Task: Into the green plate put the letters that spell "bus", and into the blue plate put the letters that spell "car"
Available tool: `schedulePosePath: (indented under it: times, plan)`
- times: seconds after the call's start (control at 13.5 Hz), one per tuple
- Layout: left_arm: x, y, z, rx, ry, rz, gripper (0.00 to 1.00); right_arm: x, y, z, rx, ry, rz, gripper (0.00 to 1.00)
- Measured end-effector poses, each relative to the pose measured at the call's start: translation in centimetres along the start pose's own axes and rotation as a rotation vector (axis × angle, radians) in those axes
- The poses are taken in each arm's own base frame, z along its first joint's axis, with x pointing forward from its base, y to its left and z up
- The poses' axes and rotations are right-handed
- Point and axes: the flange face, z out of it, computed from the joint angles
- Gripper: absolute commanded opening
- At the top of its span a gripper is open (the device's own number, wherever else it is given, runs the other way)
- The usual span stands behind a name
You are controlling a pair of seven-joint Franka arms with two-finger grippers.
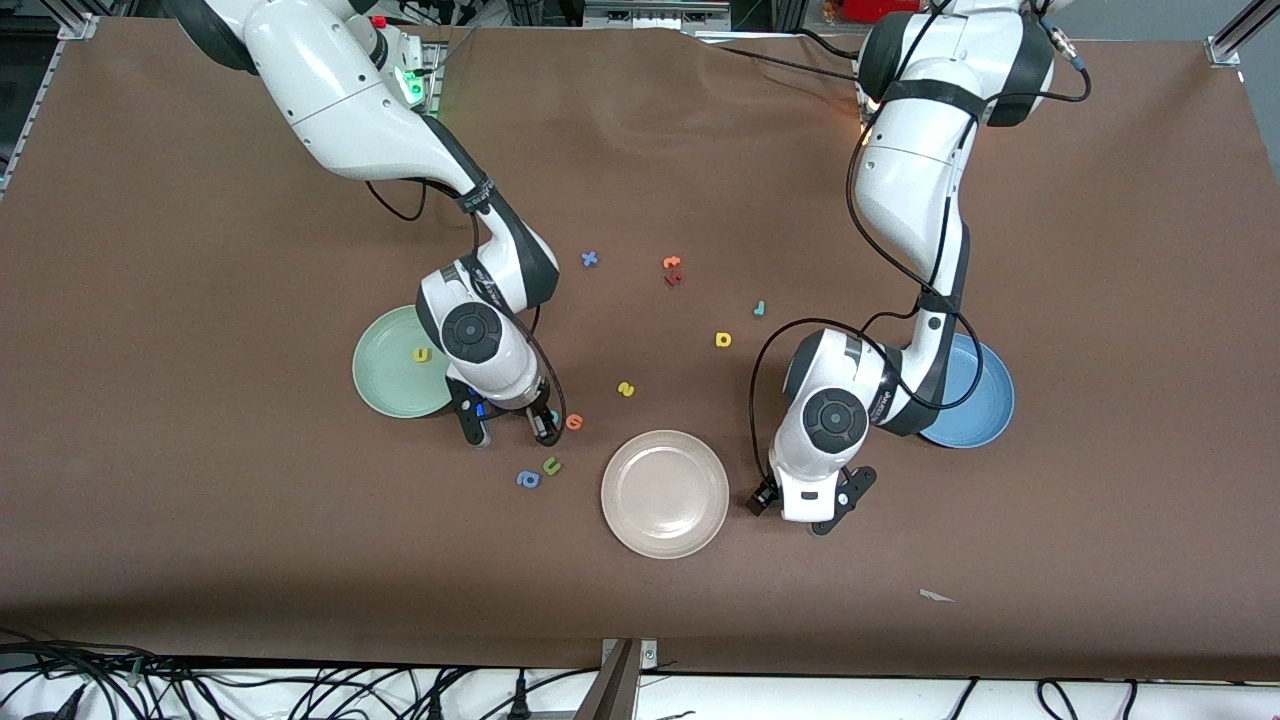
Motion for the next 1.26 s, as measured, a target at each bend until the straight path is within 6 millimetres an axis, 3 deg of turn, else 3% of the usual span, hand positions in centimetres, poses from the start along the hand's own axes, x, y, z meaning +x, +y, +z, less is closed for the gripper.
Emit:
schedulePosePath:
  times: [0.07,0.22,0.3,0.45,0.52,0.59,0.89,1.04,1.26]
  plan:
    - [0.0,0.0,0.1,0.001,0.0,0.0,0.95,0.0,0.0,0.1,0.0,0.001,-0.002,0.54]
    - [-0.1,-0.2,0.6,0.008,-0.003,0.0,0.93,-0.3,0.0,0.0,0.001,0.007,-0.013,0.31]
    - [-0.1,-0.2,0.8,0.011,-0.003,0.0,0.89,-0.4,0.0,0.0,0.002,0.011,-0.02,0.22]
    - [-0.1,-0.3,0.8,0.012,-0.003,0.0,0.7,-0.6,-0.3,-0.6,0.013,0.015,-0.026,0.08]
    - [-0.1,-0.3,0.8,0.011,-0.003,0.0,0.57,-0.6,-0.3,-0.5,0.013,0.016,-0.029,0.08]
    - [-0.1,-0.1,0.6,0.007,-0.001,0.0,0.51,-0.6,-0.3,-0.3,0.011,0.017,-0.033,0.05]
    - [0.0,0.1,0.2,0.0,0.001,0.001,0.45,-0.2,-0.5,-1.2,-0.017,0.03,-0.068,0.05]
    - [0.0,0.1,0.2,-0.001,0.002,0.001,0.41,1.1,-0.4,-3.5,-0.084,0.043,-0.139,0.05]
    - [0.0,0.1,0.1,-0.003,0.003,0.001,0.34,4.6,0.5,-8.3,-0.203,0.045,-0.248,0.05]
